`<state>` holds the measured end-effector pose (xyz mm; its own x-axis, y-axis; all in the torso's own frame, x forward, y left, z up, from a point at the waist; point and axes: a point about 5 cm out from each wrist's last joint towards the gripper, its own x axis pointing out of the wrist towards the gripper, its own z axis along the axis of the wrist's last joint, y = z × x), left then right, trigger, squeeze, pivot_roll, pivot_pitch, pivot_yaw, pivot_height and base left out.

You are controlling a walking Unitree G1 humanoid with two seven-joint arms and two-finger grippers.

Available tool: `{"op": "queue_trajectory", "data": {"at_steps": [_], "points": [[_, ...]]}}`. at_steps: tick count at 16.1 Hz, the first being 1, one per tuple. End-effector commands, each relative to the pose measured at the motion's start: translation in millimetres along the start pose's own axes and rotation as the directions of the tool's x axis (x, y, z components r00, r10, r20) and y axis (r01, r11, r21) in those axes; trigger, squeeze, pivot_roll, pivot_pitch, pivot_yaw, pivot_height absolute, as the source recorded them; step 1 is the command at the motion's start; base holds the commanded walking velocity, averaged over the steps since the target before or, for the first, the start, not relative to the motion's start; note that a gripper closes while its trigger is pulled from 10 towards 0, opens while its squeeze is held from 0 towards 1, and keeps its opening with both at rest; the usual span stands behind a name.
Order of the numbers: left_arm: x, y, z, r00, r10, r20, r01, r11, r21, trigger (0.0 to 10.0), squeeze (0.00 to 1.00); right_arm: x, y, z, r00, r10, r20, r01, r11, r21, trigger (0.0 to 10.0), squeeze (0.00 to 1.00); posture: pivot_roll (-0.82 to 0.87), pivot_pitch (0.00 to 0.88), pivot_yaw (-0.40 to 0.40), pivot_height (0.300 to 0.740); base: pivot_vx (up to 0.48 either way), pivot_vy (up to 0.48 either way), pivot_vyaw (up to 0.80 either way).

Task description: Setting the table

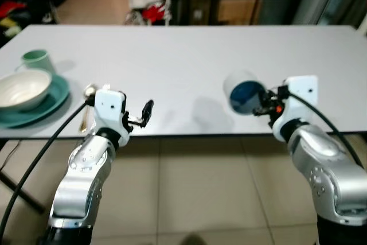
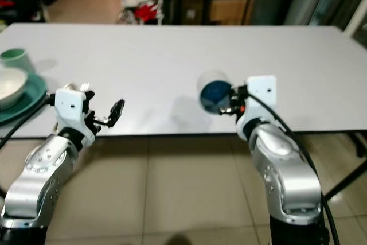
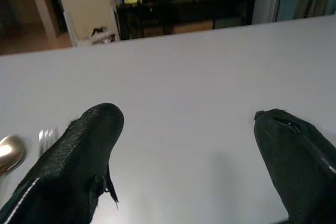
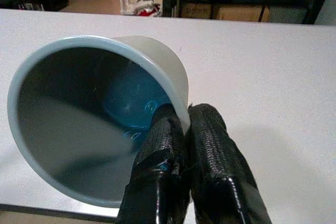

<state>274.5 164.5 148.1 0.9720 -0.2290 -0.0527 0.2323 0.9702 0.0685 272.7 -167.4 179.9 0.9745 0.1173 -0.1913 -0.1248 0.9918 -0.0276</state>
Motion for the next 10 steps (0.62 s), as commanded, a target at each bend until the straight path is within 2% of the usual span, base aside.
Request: {"op": "queue_trajectory", "data": {"at_steps": [1, 10], "points": [[-1.6, -2.4, 1.3, 1.0, -0.006, 0.006, 0.006, 1.0, 0.0, 10.0, 0.0, 2.7, -1.2, 5.3, 1.0, -0.006, 0.022, 0.006, 1.0, -0.02, 10.0, 0.0, 0.07, 0.0, 0.003, 0.74, 0.304, 0.0, 0.0], [-0.6, -2.0, 4.6, 1.0, -0.024, 0.011, 0.024, 1.0, 0.008, 10.0, 0.0, 5.3, -3.9, 2.7, 0.999, -0.034, 0.015, 0.034, 0.999, -0.002, 10.0, 0.0, 0.07, 0.0, 0.015, 0.74, 0.303, 0.0, 0.0]]}}
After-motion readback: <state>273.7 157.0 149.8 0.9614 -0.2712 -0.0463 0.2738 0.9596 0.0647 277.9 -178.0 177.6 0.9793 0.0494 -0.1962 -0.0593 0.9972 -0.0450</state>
